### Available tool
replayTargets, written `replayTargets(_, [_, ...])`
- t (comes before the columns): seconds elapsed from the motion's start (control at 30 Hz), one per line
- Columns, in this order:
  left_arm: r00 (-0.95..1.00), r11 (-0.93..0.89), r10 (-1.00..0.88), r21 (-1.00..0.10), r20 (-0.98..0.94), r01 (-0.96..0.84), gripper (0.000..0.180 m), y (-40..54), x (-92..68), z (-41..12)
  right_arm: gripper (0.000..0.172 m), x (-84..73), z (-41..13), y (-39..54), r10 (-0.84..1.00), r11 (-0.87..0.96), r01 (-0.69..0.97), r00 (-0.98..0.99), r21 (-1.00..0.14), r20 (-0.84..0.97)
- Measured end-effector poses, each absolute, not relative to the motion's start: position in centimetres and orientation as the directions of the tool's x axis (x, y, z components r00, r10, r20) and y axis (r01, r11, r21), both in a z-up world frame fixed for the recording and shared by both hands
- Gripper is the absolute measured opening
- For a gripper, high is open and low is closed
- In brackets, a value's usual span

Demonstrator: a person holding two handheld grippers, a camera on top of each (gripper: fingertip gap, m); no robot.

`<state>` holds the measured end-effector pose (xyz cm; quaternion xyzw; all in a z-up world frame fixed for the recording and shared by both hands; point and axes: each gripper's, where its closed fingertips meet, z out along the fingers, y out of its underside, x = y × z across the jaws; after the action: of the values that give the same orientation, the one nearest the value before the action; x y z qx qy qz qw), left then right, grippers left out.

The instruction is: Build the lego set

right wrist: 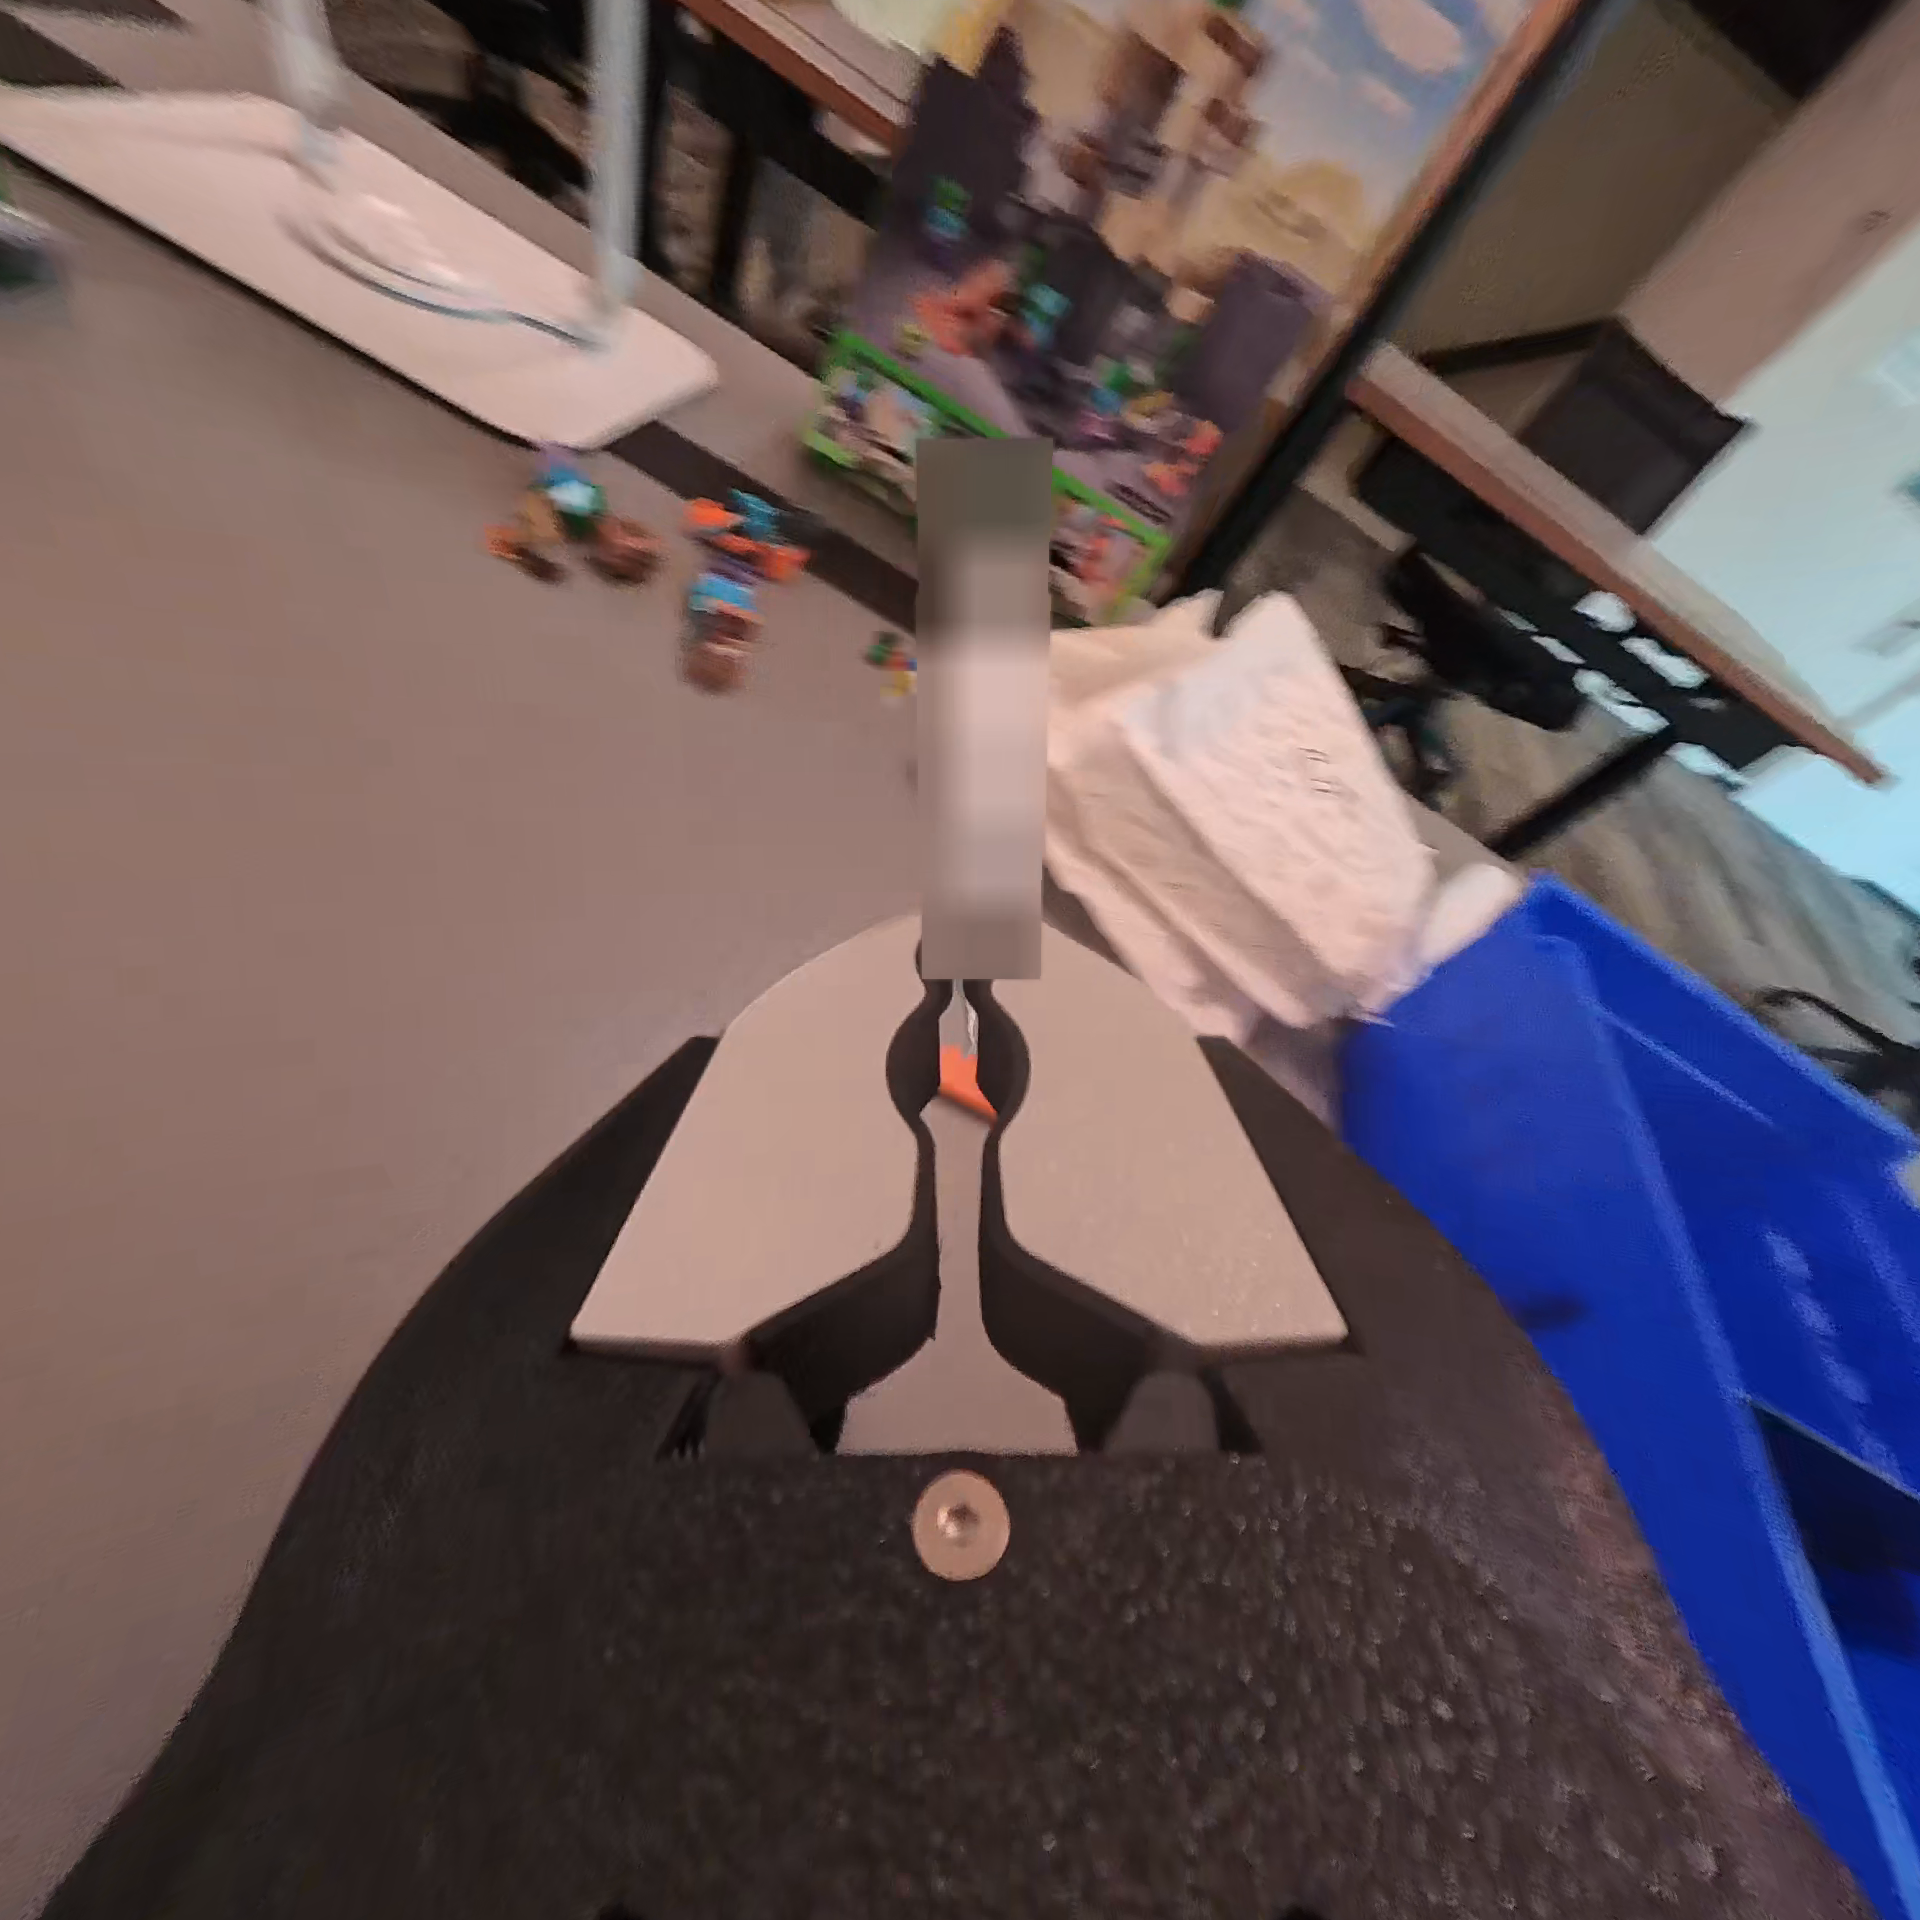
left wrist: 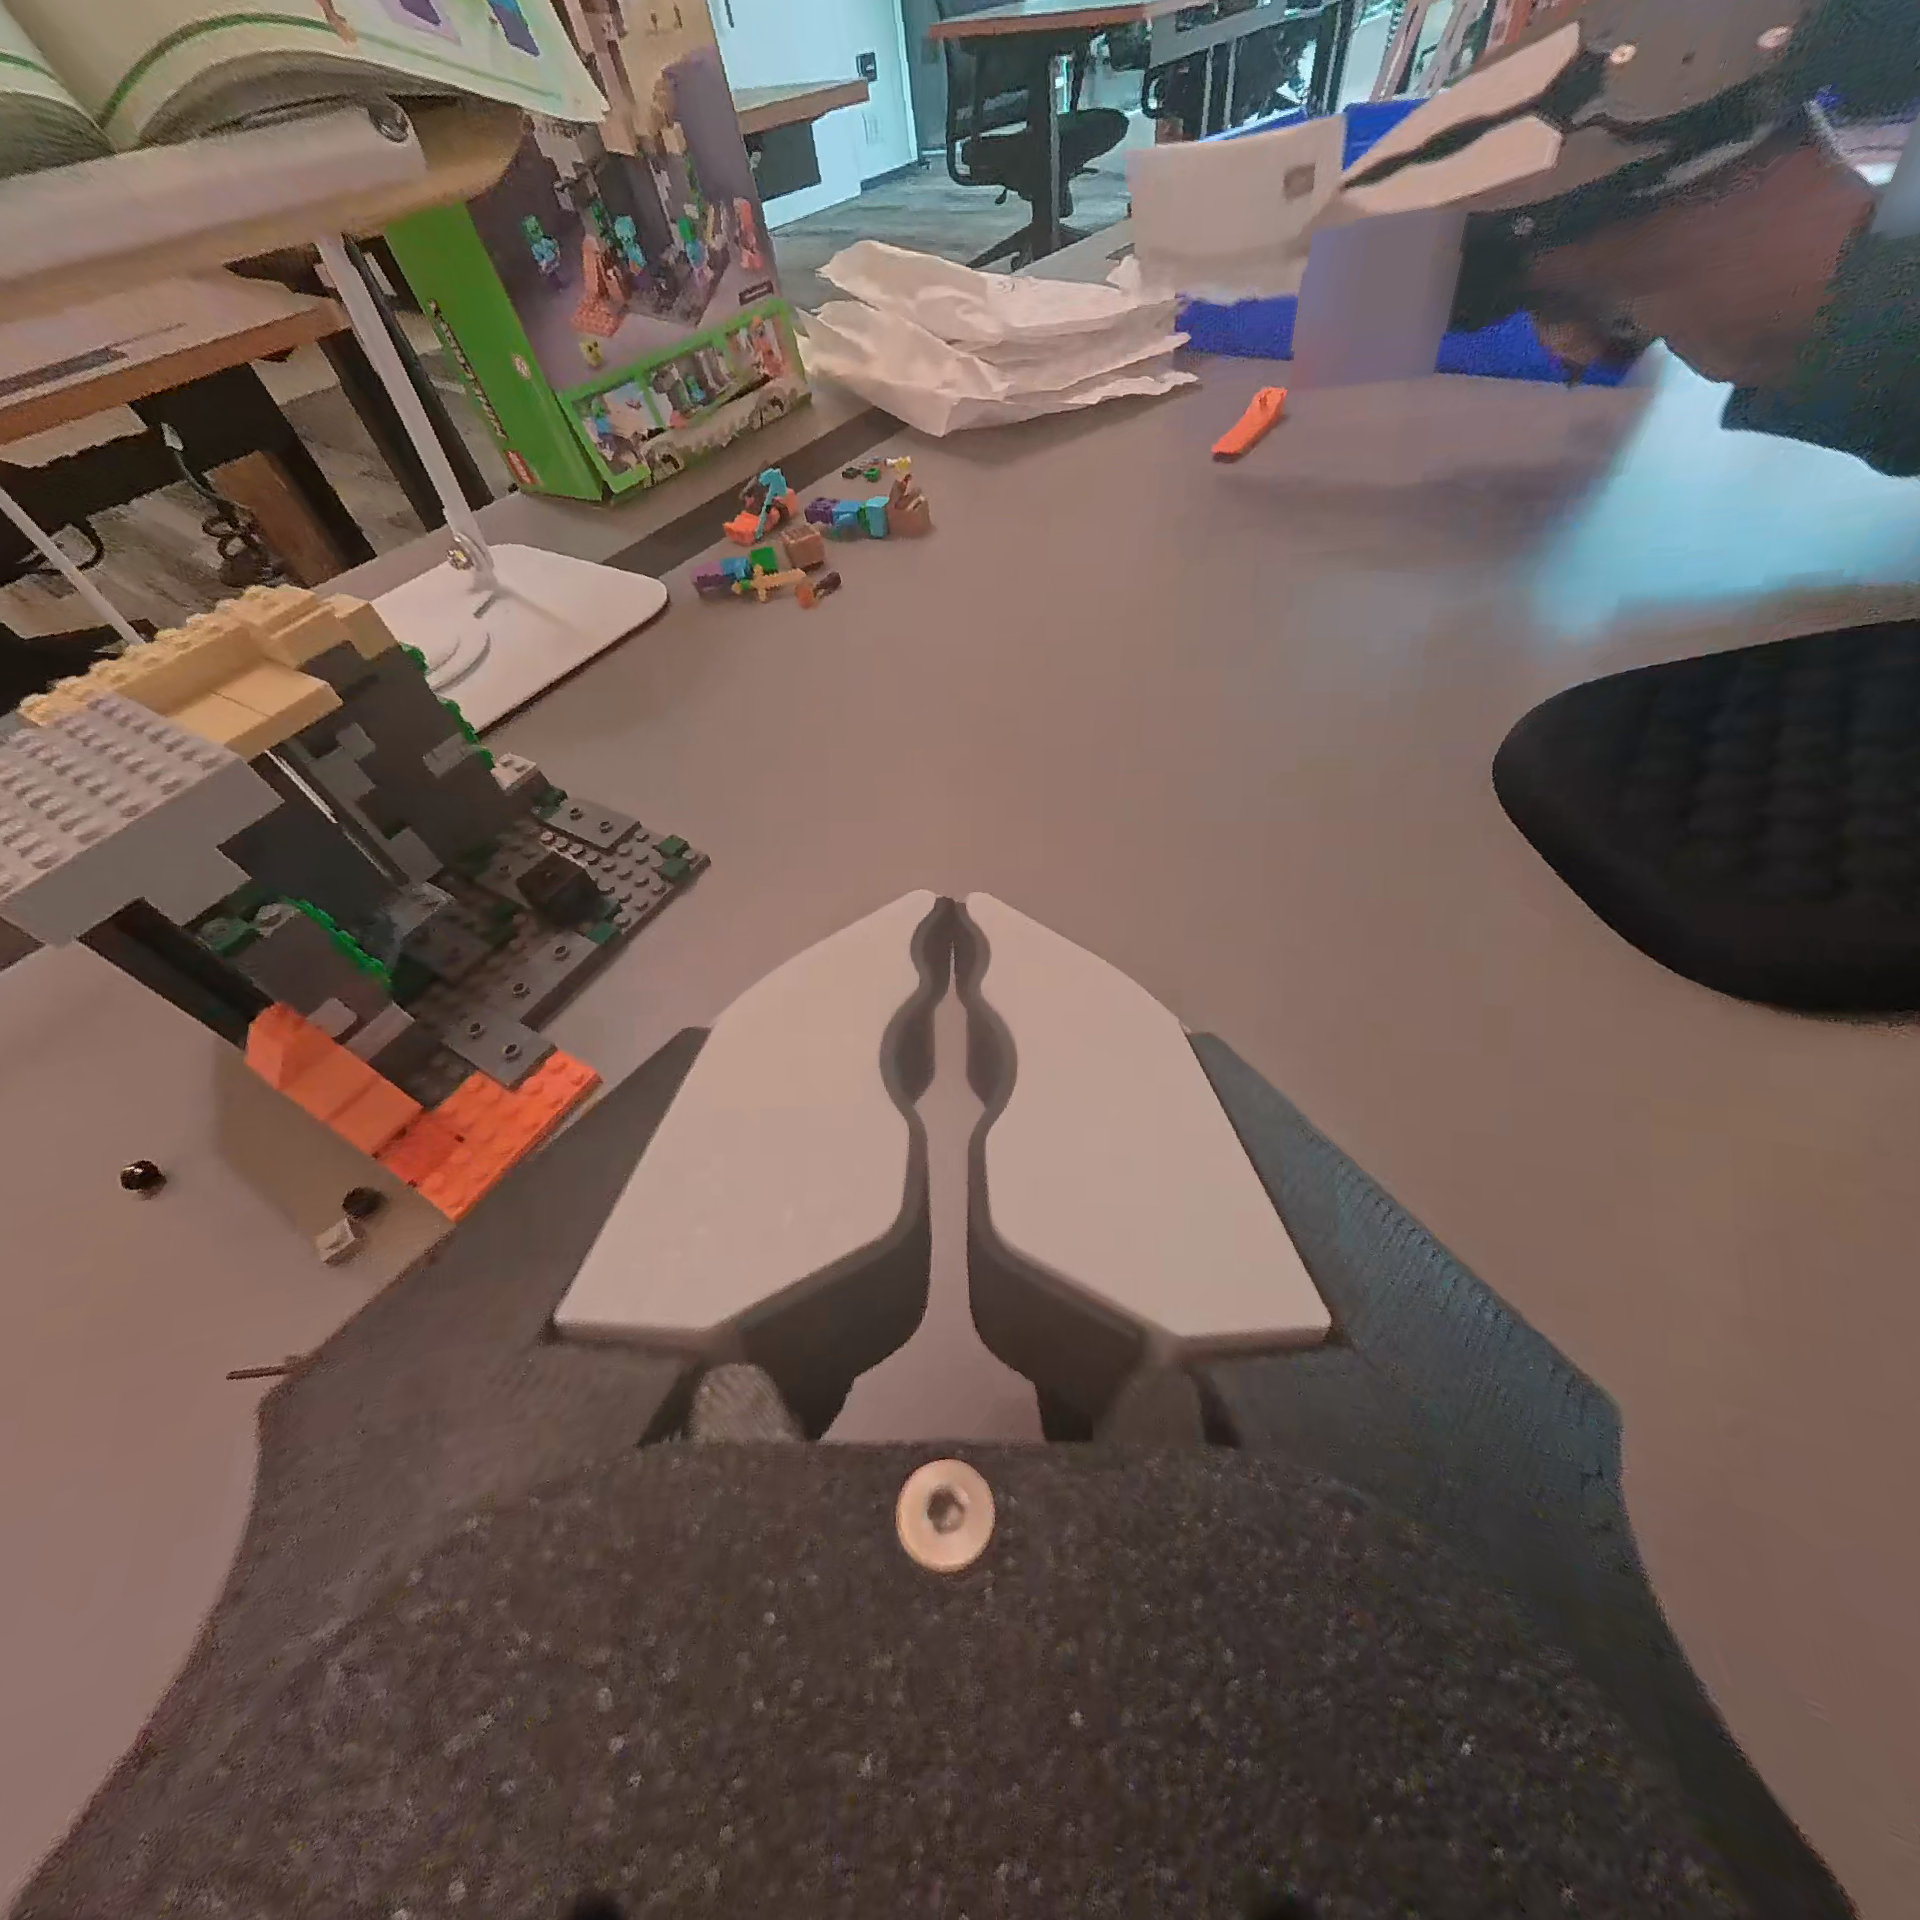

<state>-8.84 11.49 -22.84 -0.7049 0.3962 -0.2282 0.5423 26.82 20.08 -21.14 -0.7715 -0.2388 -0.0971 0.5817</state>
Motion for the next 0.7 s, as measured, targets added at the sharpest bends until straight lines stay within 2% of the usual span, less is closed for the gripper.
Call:
replayTargets(0.13, [0.579, -0.068, -0.798, -0.929, -0.169, -0.364, 0.0, 11.6, -8.7, -23.5, 0.0, 33.6, -20.8, 24.8, 0.056, -0.257, 0.593, 0.797, -0.763, 0.601])
replayTargets(0.27, [0.567, -0.058, -0.8, -0.914, -0.197, -0.401, 0.0, 11.6, -8.5, -24.3, 0.0, 38.5, -21.6, 29.6, -0.039, -0.372, 0.667, 0.684, -0.646, 0.728])
replayTargets(0.37, [0.565, -0.069, -0.801, -0.908, -0.196, -0.413, 0.0, 11.8, -8.4, -24.7, 0.0, 41.2, -22.4, 32.6, -0.061, -0.485, 0.718, 0.541, -0.499, 0.839])
replayTargets(0.47, [0.566, -0.078, -0.802, -0.905, -0.192, -0.418, 0.0, 11.9, -8.4, -25.0, 0.008, 41.9, -25.0, 34.3, 0.037, -0.582, 0.723, 0.482, -0.374, 0.875])
replayTargets(0.53, [0.569, -0.083, -0.801, -0.907, -0.186, -0.414, 0.0, 12.0, -8.4, -25.0, 0.018, 41.7, -26.5, 34.7, 0.089, -0.609, 0.705, 0.516, -0.363, 0.852])
replayTargets(0.7, [0.562, -0.103, -0.811, -0.906, -0.162, -0.409, 0.0, 12.1, -8.2, -25.4, 0.033, 40.6, -26.3, 34.1, 0.111, -0.591, 0.675, 0.611, -0.442, 0.784])
